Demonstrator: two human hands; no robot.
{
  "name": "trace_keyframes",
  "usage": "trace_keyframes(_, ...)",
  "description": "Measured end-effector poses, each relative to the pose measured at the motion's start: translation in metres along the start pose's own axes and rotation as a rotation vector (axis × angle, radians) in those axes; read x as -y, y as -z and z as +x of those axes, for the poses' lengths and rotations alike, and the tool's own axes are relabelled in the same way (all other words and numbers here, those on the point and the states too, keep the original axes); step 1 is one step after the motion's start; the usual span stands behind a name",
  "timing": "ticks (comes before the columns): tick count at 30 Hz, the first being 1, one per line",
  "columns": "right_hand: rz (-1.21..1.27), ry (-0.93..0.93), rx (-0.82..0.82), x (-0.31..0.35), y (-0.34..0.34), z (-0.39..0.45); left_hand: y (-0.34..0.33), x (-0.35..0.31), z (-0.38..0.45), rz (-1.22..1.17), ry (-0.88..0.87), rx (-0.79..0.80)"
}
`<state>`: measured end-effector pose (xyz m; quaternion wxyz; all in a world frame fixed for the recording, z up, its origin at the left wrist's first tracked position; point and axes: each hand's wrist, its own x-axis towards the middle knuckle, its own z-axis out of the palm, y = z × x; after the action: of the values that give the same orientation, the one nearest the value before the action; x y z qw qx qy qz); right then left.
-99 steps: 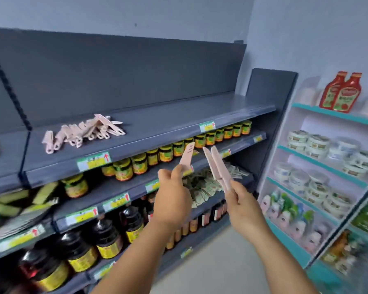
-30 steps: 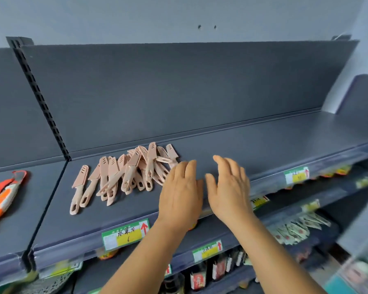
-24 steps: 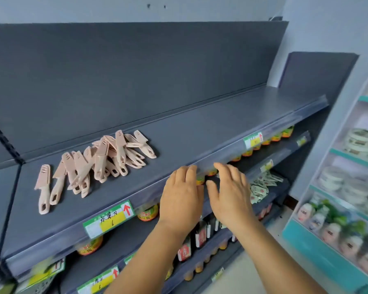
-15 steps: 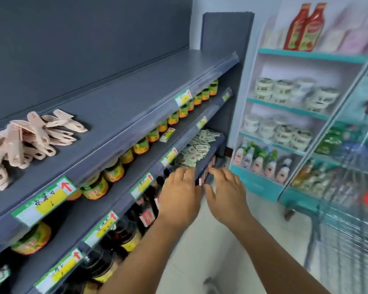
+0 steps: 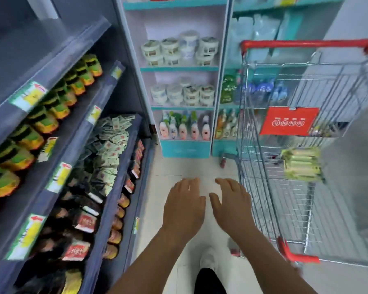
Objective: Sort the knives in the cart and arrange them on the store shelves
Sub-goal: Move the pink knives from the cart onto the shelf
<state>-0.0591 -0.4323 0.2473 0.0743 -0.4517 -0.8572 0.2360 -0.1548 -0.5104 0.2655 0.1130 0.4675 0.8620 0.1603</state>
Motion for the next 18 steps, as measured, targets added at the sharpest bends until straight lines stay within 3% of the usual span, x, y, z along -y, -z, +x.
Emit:
trace_keyframes(8,0.062,-0.286,-0.122,-0.065,0.017,0.076,-0.023,-0.055,0.108,0.095,-0.166,0.184)
trace_keyframes(18,0.079,-0.526,-0.238,-0.128,0.050,0.144,-0.056,-0.130,0.216,0.145,-0.503,0.237)
